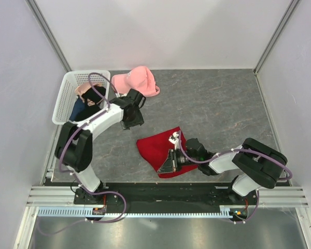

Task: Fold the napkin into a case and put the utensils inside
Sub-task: Fold the lower triangle-folded napkin at the center of the board.

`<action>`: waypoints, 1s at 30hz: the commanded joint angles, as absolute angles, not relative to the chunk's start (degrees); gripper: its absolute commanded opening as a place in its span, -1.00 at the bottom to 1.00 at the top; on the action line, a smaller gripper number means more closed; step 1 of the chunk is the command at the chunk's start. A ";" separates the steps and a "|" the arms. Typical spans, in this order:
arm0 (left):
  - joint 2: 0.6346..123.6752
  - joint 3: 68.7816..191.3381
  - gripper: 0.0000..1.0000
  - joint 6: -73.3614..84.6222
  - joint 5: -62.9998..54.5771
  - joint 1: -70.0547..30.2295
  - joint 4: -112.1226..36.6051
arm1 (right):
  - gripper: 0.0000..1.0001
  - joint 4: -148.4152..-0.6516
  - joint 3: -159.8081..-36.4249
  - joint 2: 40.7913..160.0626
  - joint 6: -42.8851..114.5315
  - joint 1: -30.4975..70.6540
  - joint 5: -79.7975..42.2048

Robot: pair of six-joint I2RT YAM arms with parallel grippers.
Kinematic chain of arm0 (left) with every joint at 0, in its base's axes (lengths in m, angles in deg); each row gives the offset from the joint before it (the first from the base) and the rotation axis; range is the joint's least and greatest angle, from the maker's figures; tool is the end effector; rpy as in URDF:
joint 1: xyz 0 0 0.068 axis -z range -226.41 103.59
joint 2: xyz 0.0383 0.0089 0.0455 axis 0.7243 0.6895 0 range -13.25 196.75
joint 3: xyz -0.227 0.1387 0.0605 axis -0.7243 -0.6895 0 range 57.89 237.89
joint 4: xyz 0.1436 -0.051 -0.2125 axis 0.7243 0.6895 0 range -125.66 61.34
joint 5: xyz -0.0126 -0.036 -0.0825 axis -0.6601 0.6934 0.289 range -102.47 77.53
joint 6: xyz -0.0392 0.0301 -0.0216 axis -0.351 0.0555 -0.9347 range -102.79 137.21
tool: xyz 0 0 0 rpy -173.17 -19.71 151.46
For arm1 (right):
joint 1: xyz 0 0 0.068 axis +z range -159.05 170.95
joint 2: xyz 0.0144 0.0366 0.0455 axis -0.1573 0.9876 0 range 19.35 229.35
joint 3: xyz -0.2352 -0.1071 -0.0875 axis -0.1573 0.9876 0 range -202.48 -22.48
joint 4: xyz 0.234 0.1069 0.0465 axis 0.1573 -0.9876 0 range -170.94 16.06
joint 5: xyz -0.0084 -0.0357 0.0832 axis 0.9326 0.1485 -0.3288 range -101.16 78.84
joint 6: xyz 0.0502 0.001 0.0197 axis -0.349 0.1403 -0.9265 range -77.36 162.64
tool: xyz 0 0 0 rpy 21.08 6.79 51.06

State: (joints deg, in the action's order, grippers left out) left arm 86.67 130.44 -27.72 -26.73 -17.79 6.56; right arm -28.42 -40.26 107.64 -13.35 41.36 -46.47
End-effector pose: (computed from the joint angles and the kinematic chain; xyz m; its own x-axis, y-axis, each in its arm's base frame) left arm 0.3101 -0.1592 0.2125 -0.8571 -0.3121 -0.4099 -0.3058 0.9485 -0.0828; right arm 0.1395 0.2009 0.1229 -0.9486 -0.0859 -0.3045 -0.3153 0.3350 0.8879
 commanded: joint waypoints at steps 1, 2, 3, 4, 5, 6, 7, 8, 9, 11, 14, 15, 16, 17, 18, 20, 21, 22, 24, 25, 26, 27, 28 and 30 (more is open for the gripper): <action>78.78 127.42 0.32 -25.07 -21.71 -17.67 2.75 | -1.00 -27.62 -44.10 108.82 -14.05 41.49 -46.23; 76.07 125.67 0.33 -25.76 -20.83 -17.76 2.84 | -1.00 -27.71 -44.45 108.91 -14.31 41.49 -45.79; 74.57 124.35 0.33 -26.29 -18.73 -17.76 2.75 | -1.00 -28.14 -45.15 108.99 -14.40 41.40 -45.78; 72.72 122.86 0.35 -27.25 -17.49 -17.76 2.67 | -1.00 -28.58 -45.33 108.82 -14.40 41.49 -45.35; 69.23 119.36 0.35 -29.44 -16.26 -17.85 1.97 | -1.00 -29.11 -45.68 108.56 -14.40 41.58 -45.00; 67.10 117.33 0.35 -30.76 -13.55 -17.85 1.18 | -1.00 -30.07 -46.21 107.95 -14.32 41.49 -44.21; 65.08 114.96 0.36 -32.43 -12.66 -17.93 0.04 | -1.00 -30.43 -46.47 107.68 -14.23 41.49 -43.94; 63.15 110.41 0.36 -36.28 -10.82 -17.94 -2.32 | -1.00 -30.78 -46.74 107.24 -14.23 41.49 -43.68; 58.95 108.27 0.36 -38.23 -8.63 -18.02 -4.00 | -1.00 -31.39 -47.09 106.45 -14.23 41.49 -42.98; 55.58 103.43 0.38 -43.49 -7.82 -18.29 -5.85 | -1.00 -31.75 -47.53 105.57 -14.23 41.49 -42.62; 52.41 99.47 0.57 -50.61 -5.72 -18.81 -9.28 | -1.00 -32.28 -47.88 104.96 -14.40 41.49 -42.71; 52.66 98.59 0.57 -51.95 -4.75 -19.34 -11.20 | -1.00 -32.28 -47.88 104.86 -14.32 41.49 -42.71; 53.10 97.37 0.57 -53.35 -4.04 -20.04 -11.92 | -1.00 -32.36 -47.88 104.69 -14.23 41.49 -42.71; 53.54 96.74 0.57 -55.63 -3.43 -20.48 -12.53 | -1.00 -32.54 -47.97 104.34 -14.23 41.49 -42.62; 54.24 96.30 0.57 -56.70 -1.51 -20.92 -14.72 | -1.00 -32.89 -47.97 104.16 -14.05 41.49 -42.53; 56.52 94.63 0.57 -59.24 1.74 -21.98 -17.71 | -1.00 -33.24 -47.80 103.72 -13.88 41.49 -42.27; 58.27 94.02 0.57 -60.21 2.64 -22.33 -19.73 | -1.00 -33.24 -47.71 103.63 -13.88 41.40 -42.09; 59.25 93.93 0.56 -61.61 3.25 -22.42 -20.36 | -1.00 -33.24 -47.71 103.63 -13.88 41.49 -42.18; 60.57 93.93 0.51 -62.07 3.44 -22.51 -20.89 | -1.00 -32.98 -47.62 103.55 -13.79 41.49 -42.01; 61.27 93.84 0.50 -62.68 2.91 -22.59 -21.06 | -1.00 -32.98 -47.62 103.63 -13.87 41.49 -41.92; 61.45 93.58 0.49 -62.94 2.73 -22.68 -21.41 | -1.00 -32.98 -47.71 103.63 -13.79 41.49 -41.92; 61.80 93.57 0.48 -63.03 2.82 -22.68 -21.50 | -1.00 -32.98 -47.71 103.63 -13.79 41.58 -41.92; 62.16 93.57 0.47 -63.21 2.91 -22.77 -21.07 | -1.00 -32.89 -47.62 103.55 -13.79 41.40 -41.83; 62.25 93.84 0.47 -63.12 2.56 -22.77 -19.93 | -1.00 -33.24 -47.71 103.37 -13.44 41.49 -41.74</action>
State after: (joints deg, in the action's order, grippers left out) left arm 61.90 93.53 -58.69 1.18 -22.34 -17.96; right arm -34.37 -46.10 104.88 -14.40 41.36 -42.33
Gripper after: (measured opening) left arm 0.738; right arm 0.018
